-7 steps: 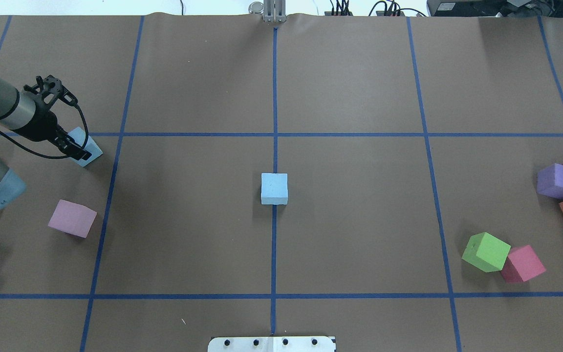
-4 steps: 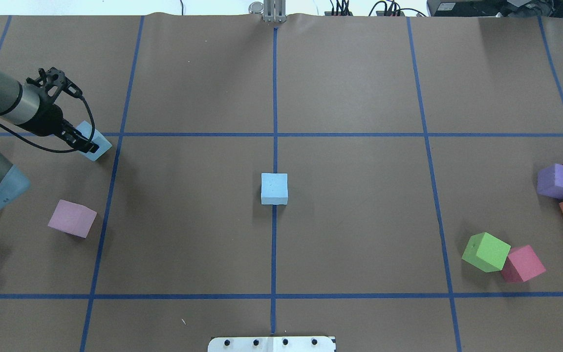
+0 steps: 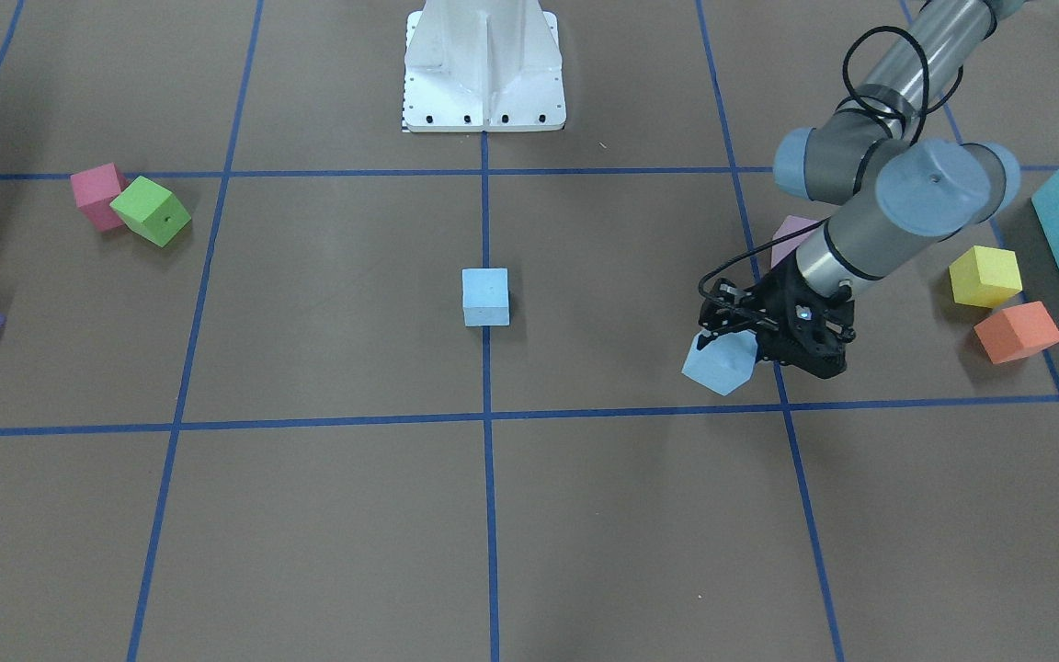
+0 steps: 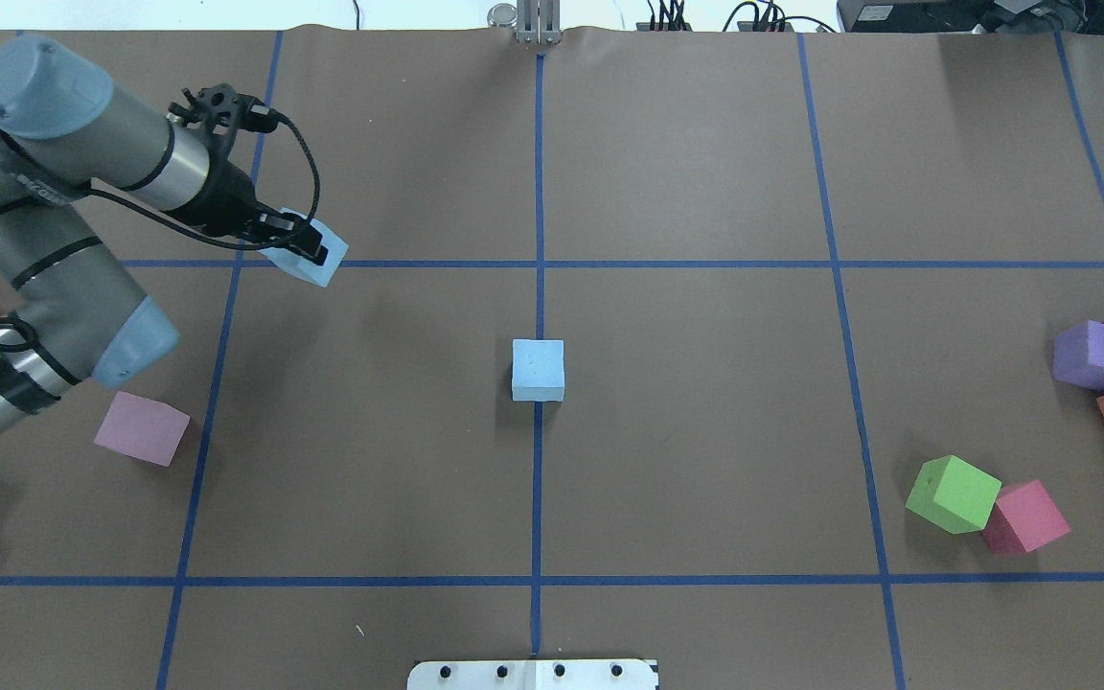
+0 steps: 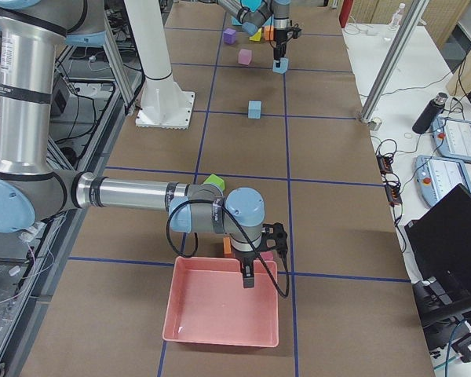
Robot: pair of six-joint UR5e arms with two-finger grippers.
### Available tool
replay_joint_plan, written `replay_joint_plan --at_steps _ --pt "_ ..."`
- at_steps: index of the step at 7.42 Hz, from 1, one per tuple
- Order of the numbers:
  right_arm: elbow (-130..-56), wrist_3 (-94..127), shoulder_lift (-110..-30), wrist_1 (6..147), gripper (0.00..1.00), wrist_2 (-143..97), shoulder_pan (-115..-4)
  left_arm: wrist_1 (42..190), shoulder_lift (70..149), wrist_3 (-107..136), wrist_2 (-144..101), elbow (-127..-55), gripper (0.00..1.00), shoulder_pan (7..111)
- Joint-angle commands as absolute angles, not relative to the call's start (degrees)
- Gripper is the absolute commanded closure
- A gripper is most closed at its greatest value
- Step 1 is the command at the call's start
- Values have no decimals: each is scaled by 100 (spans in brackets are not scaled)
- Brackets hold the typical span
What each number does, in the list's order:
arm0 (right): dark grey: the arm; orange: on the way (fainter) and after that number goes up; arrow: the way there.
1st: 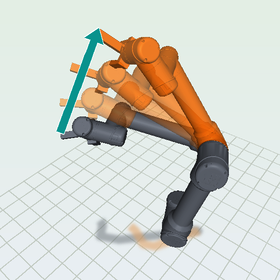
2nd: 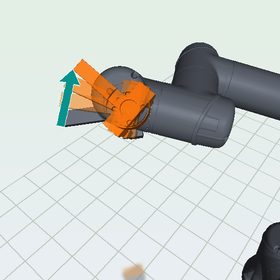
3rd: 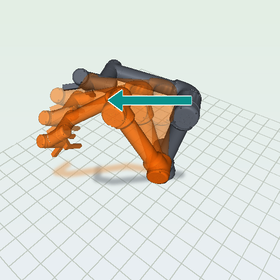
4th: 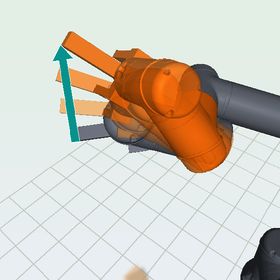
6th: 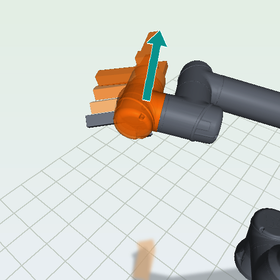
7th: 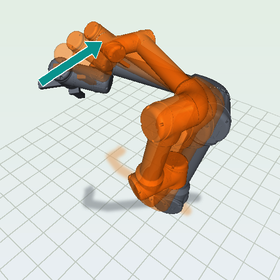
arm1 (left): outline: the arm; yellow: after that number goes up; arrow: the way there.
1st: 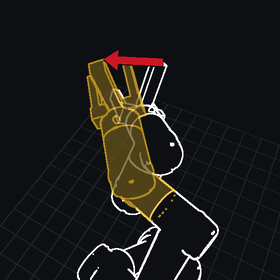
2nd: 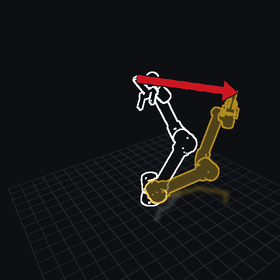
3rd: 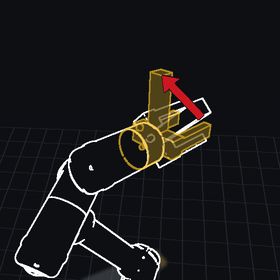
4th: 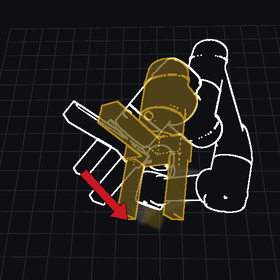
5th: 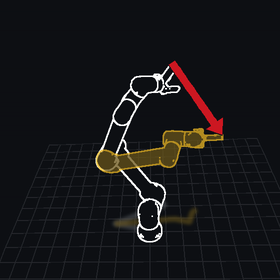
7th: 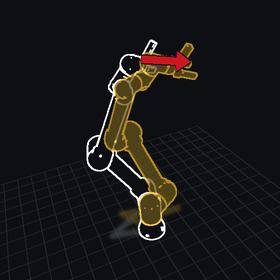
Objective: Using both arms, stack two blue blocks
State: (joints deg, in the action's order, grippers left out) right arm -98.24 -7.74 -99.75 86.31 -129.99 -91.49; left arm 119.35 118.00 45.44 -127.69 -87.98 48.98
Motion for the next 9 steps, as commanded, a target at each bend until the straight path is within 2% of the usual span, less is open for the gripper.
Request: replay_joint_plan --at_steps 1,2,4,6,8,9 --pt "-9817 -773 -9976 8631 0 -12999 -9149 10660 12417 5753 -12003 -9357 78 4161" --pt "-9809 -773 -9976 8631 0 -12999 -9149 9808 12776 6157 -11623 -9595 78 3818" --pt "-9809 -773 -9984 8631 0 -12999 -9149 8994 13524 7054 -11174 -9528 77 3263" --pt "-9791 -773 -9976 8631 0 -12999 -9149 8991 13657 7312 -10978 -9379 73 3077" --pt "-9782 -773 -9976 8631 0 -12999 -9149 9000 14113 7523 -10673 -8766 69 3007" --pt "-9782 -765 -9976 8631 0 -12999 -9149 9000 14141 7541 -10635 -8745 69 2901"
